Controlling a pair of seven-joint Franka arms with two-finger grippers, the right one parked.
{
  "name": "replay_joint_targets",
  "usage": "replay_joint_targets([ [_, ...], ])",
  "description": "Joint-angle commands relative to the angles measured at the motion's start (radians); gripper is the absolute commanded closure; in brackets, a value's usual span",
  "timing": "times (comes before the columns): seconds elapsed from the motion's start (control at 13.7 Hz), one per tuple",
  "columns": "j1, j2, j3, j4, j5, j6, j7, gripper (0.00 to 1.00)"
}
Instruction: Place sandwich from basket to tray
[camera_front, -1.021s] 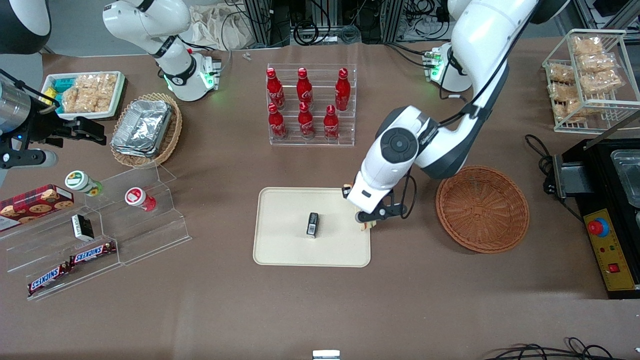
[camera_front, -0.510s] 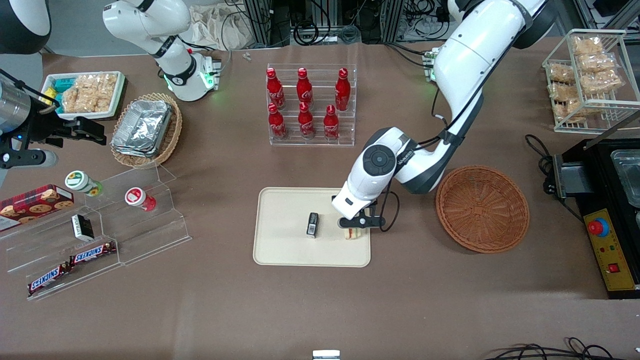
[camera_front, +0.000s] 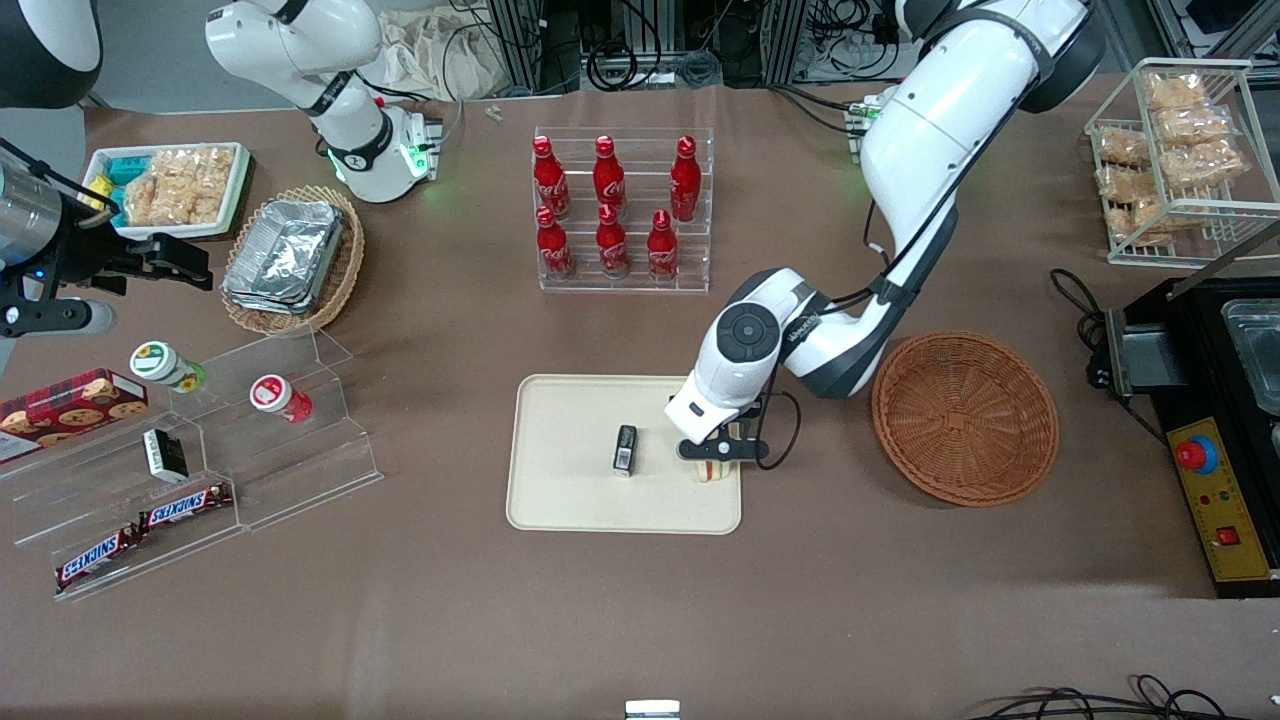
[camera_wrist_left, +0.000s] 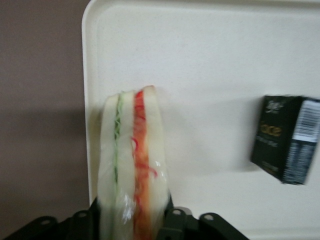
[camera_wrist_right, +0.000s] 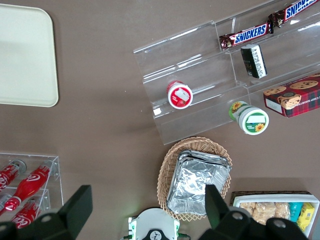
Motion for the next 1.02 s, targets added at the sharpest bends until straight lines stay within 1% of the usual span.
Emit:
replay_joint_targets([
  [0.0,-0.030,0.040,0.003,0.055,0.069,-0.001,-0.043,0.00],
  [0.22,-0.031,-0.013,0.000,0.062,0.058,-0.041,-0.130,0.00],
  [0.36,-0.027,-0.081,-0.012,0.063,0.057,-0.151,-0.140,0.00],
  [0.44,-0.018,-0.117,-0.023,0.060,0.048,-0.196,-0.132,0.00],
  [0.51,-0.011,-0.156,-0.031,0.060,0.020,-0.246,-0.129,0.00],
  [0.66,-0.001,-0.231,-0.032,0.059,0.006,-0.360,-0.101,0.00],
  [0.73,0.021,-0.278,-0.032,0.057,-0.047,-0.412,-0.027,0.00],
  [0.8,0.044,-0.331,-0.031,0.056,-0.122,-0.482,0.062,0.00],
  [0.88,0.059,-0.375,-0.028,0.046,-0.165,-0.556,0.118,0.00],
  [0.95,0.096,-0.415,-0.029,0.037,-0.176,-0.607,0.145,0.00],
])
